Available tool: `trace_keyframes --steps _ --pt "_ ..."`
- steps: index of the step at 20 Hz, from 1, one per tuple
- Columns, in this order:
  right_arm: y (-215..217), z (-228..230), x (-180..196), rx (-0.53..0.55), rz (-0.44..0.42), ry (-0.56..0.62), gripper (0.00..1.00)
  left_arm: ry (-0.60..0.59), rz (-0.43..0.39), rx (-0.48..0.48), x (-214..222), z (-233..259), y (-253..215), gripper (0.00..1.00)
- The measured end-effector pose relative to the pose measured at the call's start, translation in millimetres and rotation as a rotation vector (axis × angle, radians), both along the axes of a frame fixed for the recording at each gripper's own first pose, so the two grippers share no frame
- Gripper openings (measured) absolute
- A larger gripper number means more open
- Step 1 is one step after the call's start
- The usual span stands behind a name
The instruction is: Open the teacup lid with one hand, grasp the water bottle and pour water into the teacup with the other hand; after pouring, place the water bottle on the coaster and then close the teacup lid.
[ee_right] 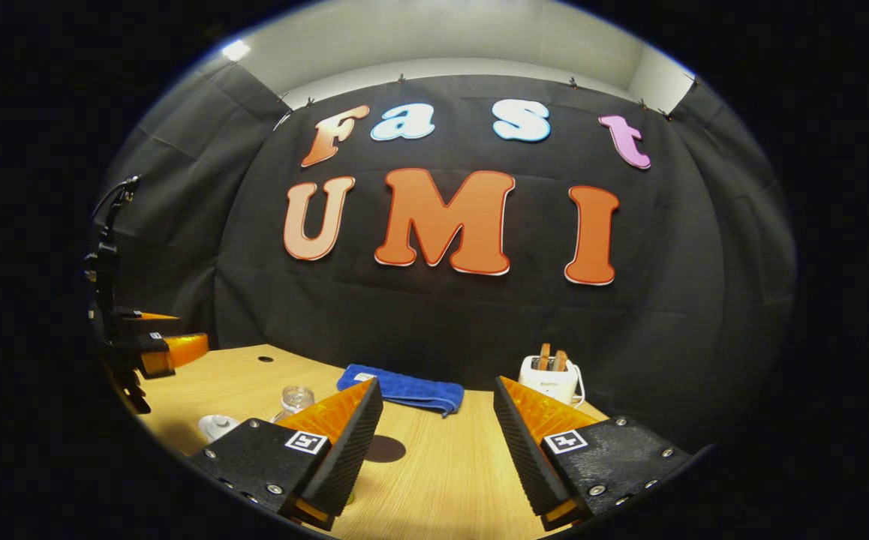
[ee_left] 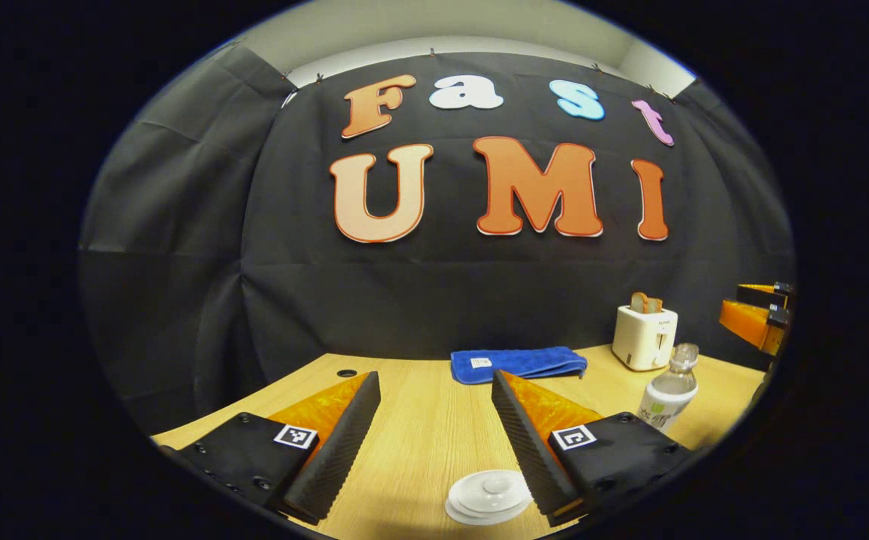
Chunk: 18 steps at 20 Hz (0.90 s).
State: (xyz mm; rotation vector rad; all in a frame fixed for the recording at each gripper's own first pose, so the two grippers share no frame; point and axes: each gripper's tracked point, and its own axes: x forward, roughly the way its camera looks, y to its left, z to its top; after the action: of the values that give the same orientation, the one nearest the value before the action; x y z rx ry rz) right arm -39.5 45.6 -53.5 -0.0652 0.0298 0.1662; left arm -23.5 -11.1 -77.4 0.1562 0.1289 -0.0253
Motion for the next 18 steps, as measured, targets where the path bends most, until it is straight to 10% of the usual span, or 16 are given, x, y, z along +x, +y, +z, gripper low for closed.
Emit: trace_keyframes --steps 14,18 --pt "26 -49 -9 0.012 0.107 0.074 0.89 0.259 -0.123 0.018 -18 -105 -32 0.96" --pt "31 -56 -8 0.022 0.126 0.087 0.89 0.264 -0.132 0.027 -18 -110 -35 0.82"
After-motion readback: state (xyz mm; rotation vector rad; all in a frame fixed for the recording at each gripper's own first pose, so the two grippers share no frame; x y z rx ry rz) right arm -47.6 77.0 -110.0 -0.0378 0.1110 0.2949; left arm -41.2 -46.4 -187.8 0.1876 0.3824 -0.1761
